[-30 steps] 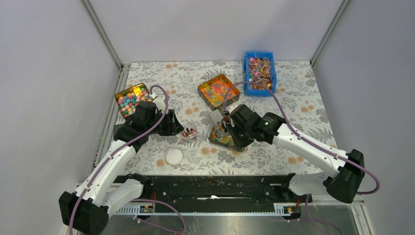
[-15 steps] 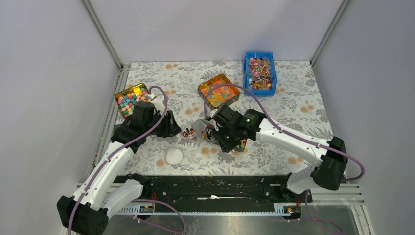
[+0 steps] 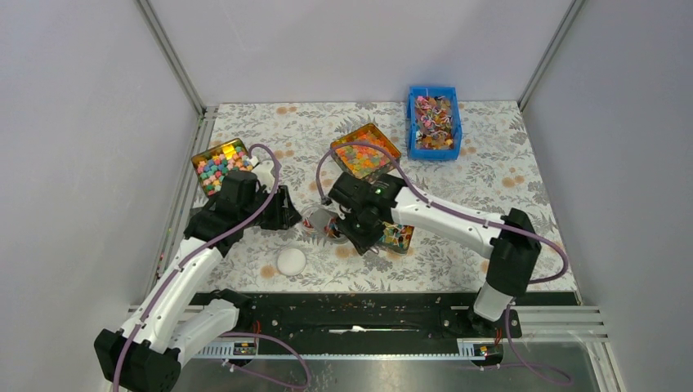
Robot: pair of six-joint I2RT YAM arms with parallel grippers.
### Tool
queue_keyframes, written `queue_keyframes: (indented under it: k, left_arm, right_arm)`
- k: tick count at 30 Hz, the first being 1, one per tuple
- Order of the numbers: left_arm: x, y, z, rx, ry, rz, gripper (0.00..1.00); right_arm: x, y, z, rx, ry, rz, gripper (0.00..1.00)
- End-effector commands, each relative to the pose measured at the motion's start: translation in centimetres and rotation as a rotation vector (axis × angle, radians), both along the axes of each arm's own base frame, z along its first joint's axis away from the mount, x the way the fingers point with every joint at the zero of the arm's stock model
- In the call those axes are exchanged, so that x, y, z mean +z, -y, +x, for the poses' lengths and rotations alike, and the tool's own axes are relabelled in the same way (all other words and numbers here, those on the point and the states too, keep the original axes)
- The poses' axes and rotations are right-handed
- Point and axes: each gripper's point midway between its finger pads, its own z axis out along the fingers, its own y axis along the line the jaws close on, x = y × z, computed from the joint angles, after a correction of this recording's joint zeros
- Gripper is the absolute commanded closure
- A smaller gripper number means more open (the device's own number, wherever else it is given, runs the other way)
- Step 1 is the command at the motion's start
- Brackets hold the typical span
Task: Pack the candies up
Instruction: Place the fake candies in the packing bottle.
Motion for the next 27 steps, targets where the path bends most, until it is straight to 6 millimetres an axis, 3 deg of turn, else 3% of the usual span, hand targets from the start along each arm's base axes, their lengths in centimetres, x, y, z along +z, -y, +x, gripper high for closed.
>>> queue_keyframes:
  k: [1, 27]
  left_arm:
    - [1.27, -0.17, 0.39, 0.003, 0.050, -0.005, 0.56]
    - [0.48, 0.30, 0.40, -0.022, 0.020, -0.009, 0.56]
  right_arm:
    - [1.13, -0.85, 0.18, 0.035, -0.010, -0.016, 1.00]
    - [1.45, 0.07, 0.10, 0.046, -0.123, -0.246, 1.00]
